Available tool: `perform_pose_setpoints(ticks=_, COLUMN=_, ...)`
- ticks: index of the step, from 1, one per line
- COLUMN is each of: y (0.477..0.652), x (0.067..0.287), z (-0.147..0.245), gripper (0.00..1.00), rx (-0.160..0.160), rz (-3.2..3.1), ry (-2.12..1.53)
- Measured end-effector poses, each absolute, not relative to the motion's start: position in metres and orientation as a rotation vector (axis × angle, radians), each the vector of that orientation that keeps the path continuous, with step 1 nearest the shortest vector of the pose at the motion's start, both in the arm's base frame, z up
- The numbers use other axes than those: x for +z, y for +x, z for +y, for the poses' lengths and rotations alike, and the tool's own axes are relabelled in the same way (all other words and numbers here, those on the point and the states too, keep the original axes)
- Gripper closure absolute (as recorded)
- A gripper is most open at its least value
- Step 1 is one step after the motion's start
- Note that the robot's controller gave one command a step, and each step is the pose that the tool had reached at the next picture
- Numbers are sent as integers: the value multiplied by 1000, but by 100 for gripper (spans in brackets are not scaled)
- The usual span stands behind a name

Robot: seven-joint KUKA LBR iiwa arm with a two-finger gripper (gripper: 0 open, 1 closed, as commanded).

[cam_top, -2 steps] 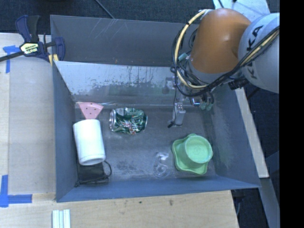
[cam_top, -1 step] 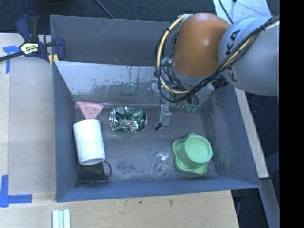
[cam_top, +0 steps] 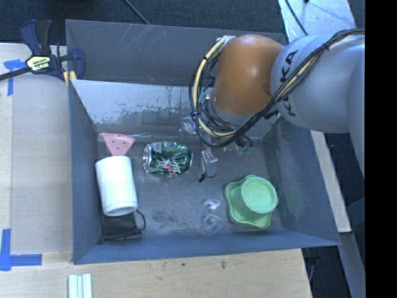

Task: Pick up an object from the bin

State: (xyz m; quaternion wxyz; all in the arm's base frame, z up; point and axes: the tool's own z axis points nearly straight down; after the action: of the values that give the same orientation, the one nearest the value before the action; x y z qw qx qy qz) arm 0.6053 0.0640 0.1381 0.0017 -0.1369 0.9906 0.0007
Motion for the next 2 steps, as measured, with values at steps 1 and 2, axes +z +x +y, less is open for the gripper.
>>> perform_pose_setpoints(ticks=1, y=606, x=125, z=88, gripper=0, rx=0, rz=3106, ry=-451)
perform_pose_setpoints(ticks=2, y=577, x=86, z=105, gripper=0, rx=0, rz=3065, ry=-636)
